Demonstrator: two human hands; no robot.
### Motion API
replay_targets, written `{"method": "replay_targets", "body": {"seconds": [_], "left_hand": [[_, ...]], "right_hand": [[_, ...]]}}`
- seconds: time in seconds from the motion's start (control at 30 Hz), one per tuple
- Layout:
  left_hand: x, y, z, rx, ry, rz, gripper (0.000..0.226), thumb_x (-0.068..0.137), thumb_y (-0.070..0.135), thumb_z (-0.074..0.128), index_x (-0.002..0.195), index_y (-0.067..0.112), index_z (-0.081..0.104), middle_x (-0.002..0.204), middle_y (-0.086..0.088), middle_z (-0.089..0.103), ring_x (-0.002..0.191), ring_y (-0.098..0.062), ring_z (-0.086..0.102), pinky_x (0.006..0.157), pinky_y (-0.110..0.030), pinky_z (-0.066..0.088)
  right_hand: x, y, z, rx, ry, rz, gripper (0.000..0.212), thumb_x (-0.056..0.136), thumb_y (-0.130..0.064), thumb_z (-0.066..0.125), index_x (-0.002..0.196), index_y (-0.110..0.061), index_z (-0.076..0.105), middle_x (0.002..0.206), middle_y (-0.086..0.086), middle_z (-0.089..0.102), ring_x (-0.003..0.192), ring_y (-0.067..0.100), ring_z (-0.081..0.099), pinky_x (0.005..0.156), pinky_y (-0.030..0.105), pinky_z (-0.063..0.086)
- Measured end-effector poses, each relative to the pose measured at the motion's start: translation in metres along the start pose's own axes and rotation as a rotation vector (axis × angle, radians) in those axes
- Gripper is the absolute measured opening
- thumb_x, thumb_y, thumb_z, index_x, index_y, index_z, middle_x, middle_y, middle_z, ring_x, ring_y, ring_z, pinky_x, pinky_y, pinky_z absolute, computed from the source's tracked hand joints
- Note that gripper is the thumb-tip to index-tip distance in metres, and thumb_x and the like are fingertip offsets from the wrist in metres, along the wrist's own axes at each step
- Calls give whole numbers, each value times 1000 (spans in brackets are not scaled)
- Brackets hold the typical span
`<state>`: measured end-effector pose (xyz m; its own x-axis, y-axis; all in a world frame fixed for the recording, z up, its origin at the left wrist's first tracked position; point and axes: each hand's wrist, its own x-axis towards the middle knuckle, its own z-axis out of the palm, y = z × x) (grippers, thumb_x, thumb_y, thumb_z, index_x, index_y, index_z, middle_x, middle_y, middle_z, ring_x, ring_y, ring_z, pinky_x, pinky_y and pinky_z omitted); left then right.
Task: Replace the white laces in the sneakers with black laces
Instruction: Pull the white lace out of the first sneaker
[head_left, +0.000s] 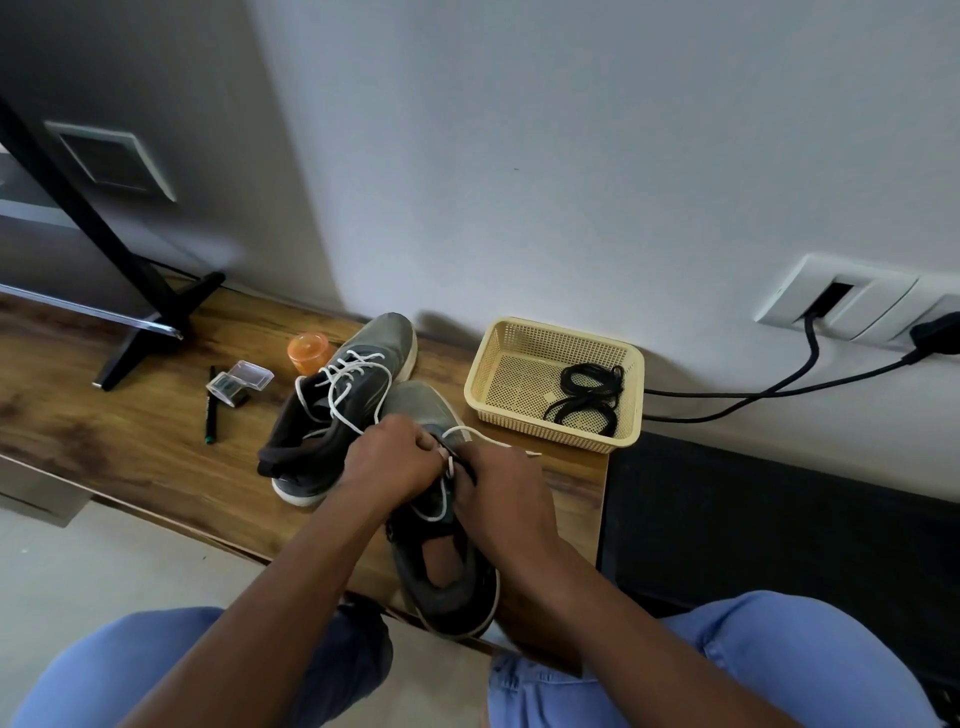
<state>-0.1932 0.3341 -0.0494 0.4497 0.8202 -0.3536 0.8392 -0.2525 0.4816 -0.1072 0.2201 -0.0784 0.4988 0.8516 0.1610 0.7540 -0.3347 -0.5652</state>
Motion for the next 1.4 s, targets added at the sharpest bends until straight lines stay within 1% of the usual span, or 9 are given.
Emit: {"method": "replay_targets", "body": {"seconds": [0.17,0.4,0.6,0.8,0.9,1.07,1.23,1.33,1.4], "left_hand": [[-3,1,-4,51,109,27,9,87,36,76,83,31,83,91,3,77,92,-24,70,73,-28,46],[-5,3,-32,13,224,3,16,86,25,67,77,17,78,72,0,69,76,-24,64,63,-30,41],[-8,-3,-63,-566,306,-134,14,71,28,75,63,17,72,62,4,63,70,-21,57,64,-33,44],[-20,3,-76,-969,651,-240,23,63,26,63,45,16,53,47,5,41,61,-21,40,64,-39,40],[-16,0,-72,-731,702,-219,31,80,31,60,62,6,61,59,-3,51,64,-25,47,68,-40,46],[-3,-18,-59,373,368,-146,30,75,47,55,81,23,72,89,-5,68,82,-29,55,85,-43,39],[-6,-8,-50,163,510,315,38,74,32,53,101,34,79,115,1,69,107,-32,55,94,-46,46],[-6,-4,-41,142,307,598,43,70,41,52,104,39,78,112,17,73,106,-23,60,98,-46,48],[-8,-2,-29,268,141,615,50,66,49,52,110,45,75,118,24,70,115,-17,58,101,-48,46]], "right_hand": [[0,0,-2,-11,-11,15,21,97,-36,51,101,-24,69,85,1,70,83,26,64,59,33,31],[-2,-3,1,-80,-5,-15,17,93,-27,54,103,-28,67,89,-3,71,86,25,67,63,34,48],[0,1,3,-128,-49,42,17,92,-23,56,98,-21,71,88,1,70,85,28,67,61,32,40],[1,-1,3,-142,-62,67,18,91,-23,56,99,-20,73,88,2,70,85,28,67,61,31,39],[1,-2,2,-141,-71,80,19,91,-22,56,100,-20,72,89,1,70,87,28,66,62,31,38],[0,-5,-1,-141,-99,98,15,91,-21,57,97,-19,71,90,3,69,88,30,66,61,32,38],[-1,-10,-5,-153,-123,92,14,93,-21,57,100,-18,70,94,6,69,92,31,67,63,32,37],[-2,-12,-8,-149,-110,88,16,96,-20,57,105,-17,70,96,8,70,93,32,67,63,33,37],[-3,-13,-10,-147,-111,92,18,96,-21,57,108,-18,70,96,7,70,93,32,67,63,33,35]]}}
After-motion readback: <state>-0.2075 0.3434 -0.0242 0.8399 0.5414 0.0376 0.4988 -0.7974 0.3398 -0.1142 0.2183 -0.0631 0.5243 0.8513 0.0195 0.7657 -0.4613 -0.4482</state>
